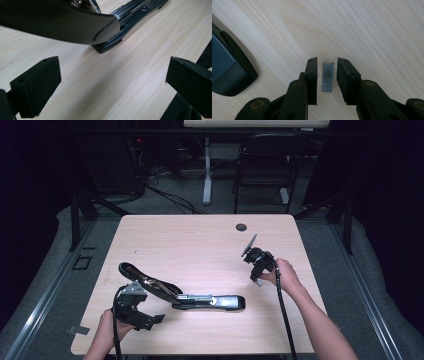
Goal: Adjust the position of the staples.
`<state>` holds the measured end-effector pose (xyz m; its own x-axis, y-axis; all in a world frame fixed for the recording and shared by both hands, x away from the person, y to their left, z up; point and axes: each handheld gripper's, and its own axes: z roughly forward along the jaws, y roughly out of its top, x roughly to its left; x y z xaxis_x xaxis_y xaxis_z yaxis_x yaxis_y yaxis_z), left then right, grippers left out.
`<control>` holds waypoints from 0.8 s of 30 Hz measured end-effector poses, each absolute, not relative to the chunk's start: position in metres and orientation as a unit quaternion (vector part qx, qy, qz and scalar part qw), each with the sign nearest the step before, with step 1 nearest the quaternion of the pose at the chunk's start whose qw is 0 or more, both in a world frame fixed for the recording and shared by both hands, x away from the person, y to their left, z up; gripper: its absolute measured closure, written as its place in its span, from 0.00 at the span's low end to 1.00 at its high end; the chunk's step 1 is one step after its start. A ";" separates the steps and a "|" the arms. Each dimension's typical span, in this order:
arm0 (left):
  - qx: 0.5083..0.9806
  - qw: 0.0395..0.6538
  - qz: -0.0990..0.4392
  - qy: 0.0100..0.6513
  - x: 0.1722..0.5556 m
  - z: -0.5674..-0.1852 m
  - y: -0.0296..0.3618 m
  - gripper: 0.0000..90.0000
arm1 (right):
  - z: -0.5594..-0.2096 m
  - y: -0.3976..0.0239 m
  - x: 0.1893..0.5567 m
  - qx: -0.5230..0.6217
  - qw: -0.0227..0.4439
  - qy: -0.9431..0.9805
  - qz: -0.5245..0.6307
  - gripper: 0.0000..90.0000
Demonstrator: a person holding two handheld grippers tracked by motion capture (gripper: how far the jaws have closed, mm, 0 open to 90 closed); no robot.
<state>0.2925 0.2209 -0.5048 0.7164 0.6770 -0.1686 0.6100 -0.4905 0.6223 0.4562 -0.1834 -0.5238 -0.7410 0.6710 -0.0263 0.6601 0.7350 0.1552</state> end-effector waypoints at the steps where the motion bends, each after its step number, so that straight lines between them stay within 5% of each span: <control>1: 0.860 0.342 0.050 0.375 0.293 -0.505 0.222 0.00 | -0.526 -0.183 0.456 0.360 0.040 0.929 0.075 0.79; 24: 0.869 0.334 0.046 0.361 0.295 -0.505 0.219 0.00 | -0.536 -0.179 0.458 0.365 0.042 0.929 0.048 0.87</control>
<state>0.2954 0.2189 -0.5054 0.7348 0.6586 -0.1619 0.5975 -0.5157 0.6140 0.4584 -0.1786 -0.5356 -0.7296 0.6826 -0.0424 0.6747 0.7285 0.1189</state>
